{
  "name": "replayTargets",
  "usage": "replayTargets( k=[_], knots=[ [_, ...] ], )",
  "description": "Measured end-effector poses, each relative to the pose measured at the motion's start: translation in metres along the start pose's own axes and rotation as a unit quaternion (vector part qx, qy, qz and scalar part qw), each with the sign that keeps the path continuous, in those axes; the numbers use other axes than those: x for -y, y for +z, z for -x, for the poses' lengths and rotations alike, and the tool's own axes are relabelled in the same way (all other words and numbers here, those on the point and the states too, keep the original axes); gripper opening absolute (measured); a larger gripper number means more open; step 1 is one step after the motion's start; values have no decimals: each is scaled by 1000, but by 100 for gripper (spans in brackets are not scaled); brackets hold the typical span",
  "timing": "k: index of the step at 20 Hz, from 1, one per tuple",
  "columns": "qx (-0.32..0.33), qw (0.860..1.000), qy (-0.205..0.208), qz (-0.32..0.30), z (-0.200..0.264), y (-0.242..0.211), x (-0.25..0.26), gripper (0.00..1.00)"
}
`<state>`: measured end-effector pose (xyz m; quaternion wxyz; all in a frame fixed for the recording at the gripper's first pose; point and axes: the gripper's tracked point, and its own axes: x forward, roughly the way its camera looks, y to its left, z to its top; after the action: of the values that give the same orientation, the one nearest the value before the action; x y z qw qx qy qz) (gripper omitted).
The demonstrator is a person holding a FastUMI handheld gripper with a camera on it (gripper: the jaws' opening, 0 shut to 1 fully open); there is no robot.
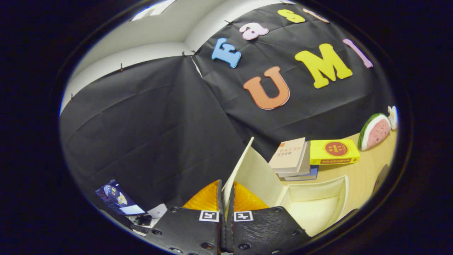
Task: Open the storage box then place both shoes into the box .Put the left shoe in first, then the right shoe, with the right side of both shoes facing outward in a uniform manner.
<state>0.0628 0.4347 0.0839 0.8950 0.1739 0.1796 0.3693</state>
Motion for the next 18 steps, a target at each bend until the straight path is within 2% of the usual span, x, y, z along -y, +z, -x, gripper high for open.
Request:
replayTargets(
  k=[3, 6, 9, 10, 12, 15, 18],
  knots=[
    [-11, 1000, 1, 10, -26, -11, -18, 5],
    [-27, 999, 26, 32, -49, -28, -39, 28],
    [-15, 997, 29, 66, -53, -29, -49, 52],
    [-4, 996, 29, 81, -52, -26, -51, 71],
    [6, 994, 29, 100, -51, -27, -53, 82],
    [20, 993, 20, 115, -40, -29, -46, 83],
    [38, 989, -7, 142, -22, -28, -27, 90]
  ],
)
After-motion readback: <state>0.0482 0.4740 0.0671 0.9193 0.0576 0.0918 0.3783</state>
